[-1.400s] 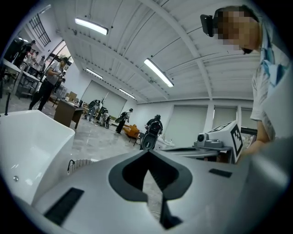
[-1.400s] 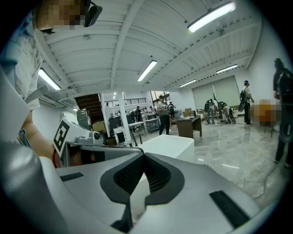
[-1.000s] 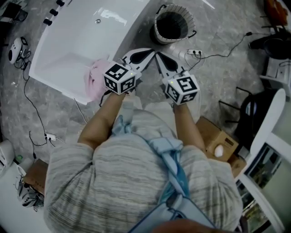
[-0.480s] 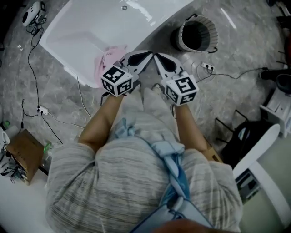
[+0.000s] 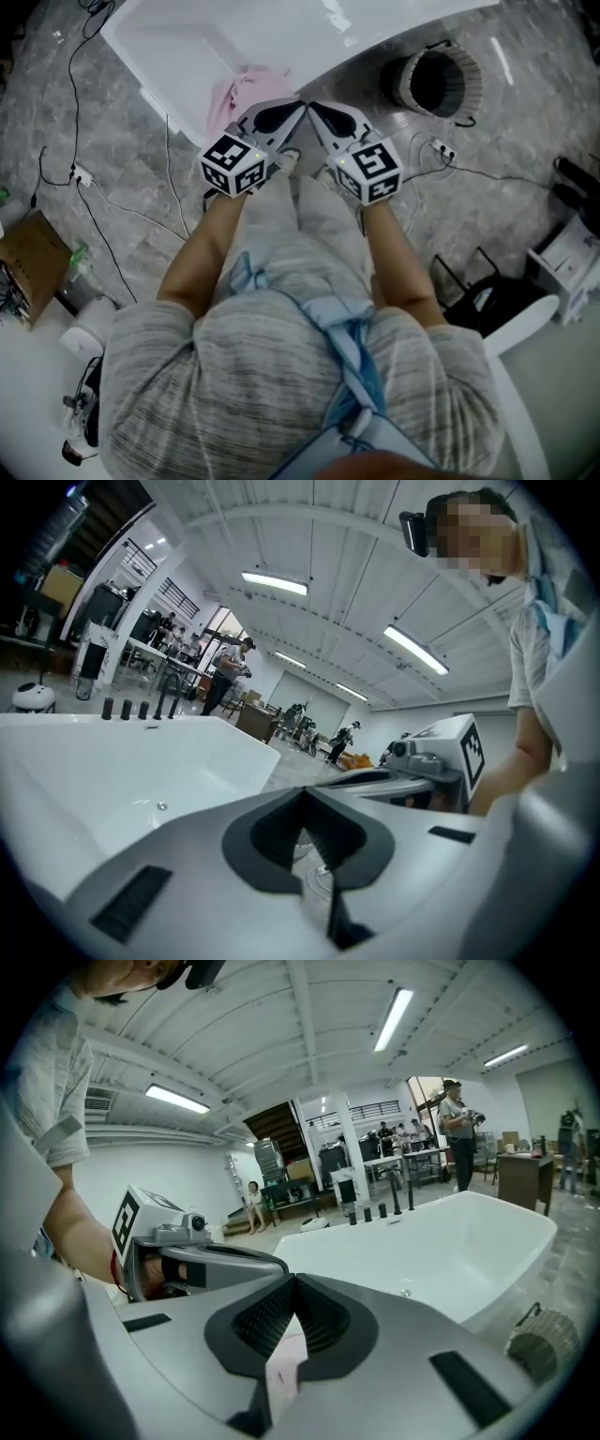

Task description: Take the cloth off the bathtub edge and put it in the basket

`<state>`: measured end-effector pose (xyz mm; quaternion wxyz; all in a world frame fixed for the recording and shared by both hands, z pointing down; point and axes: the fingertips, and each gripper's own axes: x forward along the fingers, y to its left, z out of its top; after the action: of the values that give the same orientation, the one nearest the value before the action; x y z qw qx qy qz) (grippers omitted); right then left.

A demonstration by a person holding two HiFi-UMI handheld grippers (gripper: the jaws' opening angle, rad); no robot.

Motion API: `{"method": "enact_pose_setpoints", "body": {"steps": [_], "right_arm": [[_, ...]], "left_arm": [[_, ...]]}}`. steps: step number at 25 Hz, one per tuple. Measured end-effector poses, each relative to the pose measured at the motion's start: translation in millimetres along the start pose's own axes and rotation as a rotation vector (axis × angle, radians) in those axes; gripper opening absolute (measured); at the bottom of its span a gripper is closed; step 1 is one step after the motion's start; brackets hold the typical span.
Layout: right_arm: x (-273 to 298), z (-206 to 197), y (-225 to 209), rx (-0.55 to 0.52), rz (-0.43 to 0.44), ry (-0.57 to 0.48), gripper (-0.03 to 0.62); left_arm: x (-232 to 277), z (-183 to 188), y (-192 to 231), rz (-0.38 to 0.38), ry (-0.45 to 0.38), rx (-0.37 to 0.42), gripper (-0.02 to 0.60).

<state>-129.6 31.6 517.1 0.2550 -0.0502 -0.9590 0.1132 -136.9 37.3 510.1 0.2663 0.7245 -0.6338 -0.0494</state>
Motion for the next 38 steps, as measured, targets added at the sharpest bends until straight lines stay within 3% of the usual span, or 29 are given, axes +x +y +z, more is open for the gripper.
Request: {"method": "enact_pose_setpoints", "body": {"steps": [9, 16, 21, 23, 28, 35, 38], "right_arm": [[53, -40, 45, -0.057, 0.135, 0.127, 0.005], [83, -86, 73, 0.017, 0.284, 0.225, 0.006], [101, -125, 86, -0.012, 0.333, 0.326, 0.009], [108, -138, 89, -0.022, 0.340, 0.358, 0.025], [124, -157, 85, -0.006, 0.321, 0.404, 0.066], [144, -187, 81, 0.014, 0.303, 0.471, 0.220], [150, -200, 74, 0.009, 0.275, 0.492, 0.258]], "left_arm": [[-43, -46, 43, 0.070, 0.066, -0.021, 0.003], [-60, -94, 77, 0.068, 0.246, 0.092, 0.003], [-69, -131, 96, -0.007, 0.466, 0.323, 0.003], [-72, -148, 104, -0.047, 0.540, 0.381, 0.003], [-71, -173, 132, -0.124, 0.664, 0.457, 0.005], [-74, -201, 164, -0.245, 0.812, 0.529, 0.077], [-73, -213, 172, -0.302, 0.869, 0.565, 0.093]]}}
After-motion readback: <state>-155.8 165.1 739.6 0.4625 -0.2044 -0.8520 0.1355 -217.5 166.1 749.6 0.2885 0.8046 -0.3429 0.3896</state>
